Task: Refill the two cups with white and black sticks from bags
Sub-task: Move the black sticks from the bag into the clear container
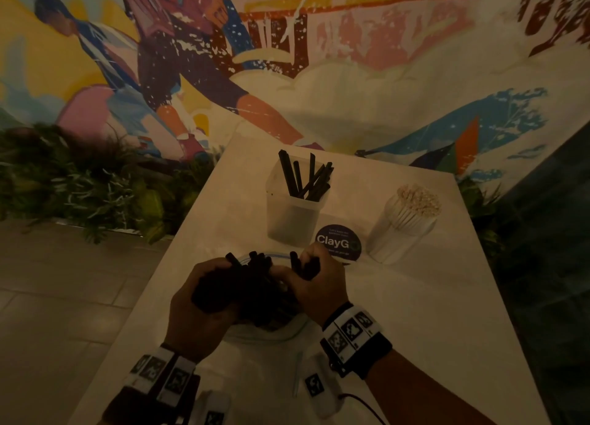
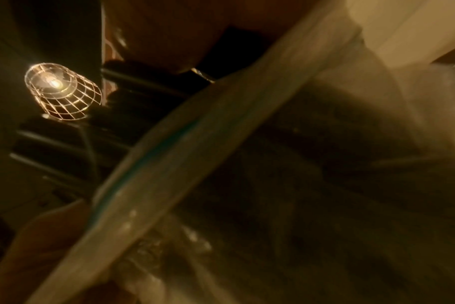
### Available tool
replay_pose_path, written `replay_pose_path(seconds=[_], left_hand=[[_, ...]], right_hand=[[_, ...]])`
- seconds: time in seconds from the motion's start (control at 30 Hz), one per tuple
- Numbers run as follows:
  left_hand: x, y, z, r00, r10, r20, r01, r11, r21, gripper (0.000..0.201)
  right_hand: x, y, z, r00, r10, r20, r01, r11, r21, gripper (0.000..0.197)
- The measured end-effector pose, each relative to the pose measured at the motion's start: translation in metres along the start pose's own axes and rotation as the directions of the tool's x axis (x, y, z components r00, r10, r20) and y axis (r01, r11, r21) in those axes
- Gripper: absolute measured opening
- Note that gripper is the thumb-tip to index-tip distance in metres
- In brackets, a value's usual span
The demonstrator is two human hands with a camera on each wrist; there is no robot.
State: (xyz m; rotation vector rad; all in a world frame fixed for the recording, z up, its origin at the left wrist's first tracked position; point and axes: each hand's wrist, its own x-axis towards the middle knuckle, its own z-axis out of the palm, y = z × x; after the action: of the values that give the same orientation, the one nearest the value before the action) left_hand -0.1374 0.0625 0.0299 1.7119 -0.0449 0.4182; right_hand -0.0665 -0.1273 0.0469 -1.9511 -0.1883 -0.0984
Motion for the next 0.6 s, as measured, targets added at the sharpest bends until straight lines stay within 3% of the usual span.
replay_pose_path(seconds=[0.13, 0.23, 0.6], left_hand=[[-0.001, 0.000, 0.001, 1.000, 0.017, -0.007, -0.017, 1.000, 0.004, 0.055], [-0.001, 0.001, 0.001, 1.000, 0.027, -0.001, -0.027, 0.999, 0.037, 0.054], [-0.002, 0.001, 0.001, 0.999, 0.049, -0.006, -0.049, 0.999, 0.015, 0.051]], right_hand=[[0.001, 0.004, 0.001, 0.992, 0.064, 0.109, -0.052, 0.993, -0.107, 0.037], [0.004, 0.004, 0.000, 0.983, 0.099, 0.155, -0.072, 0.983, -0.169, 0.043], [0.001, -0.017, -0.008, 0.998, 0.035, 0.056, -0.034, 0.999, -0.018, 0.050]])
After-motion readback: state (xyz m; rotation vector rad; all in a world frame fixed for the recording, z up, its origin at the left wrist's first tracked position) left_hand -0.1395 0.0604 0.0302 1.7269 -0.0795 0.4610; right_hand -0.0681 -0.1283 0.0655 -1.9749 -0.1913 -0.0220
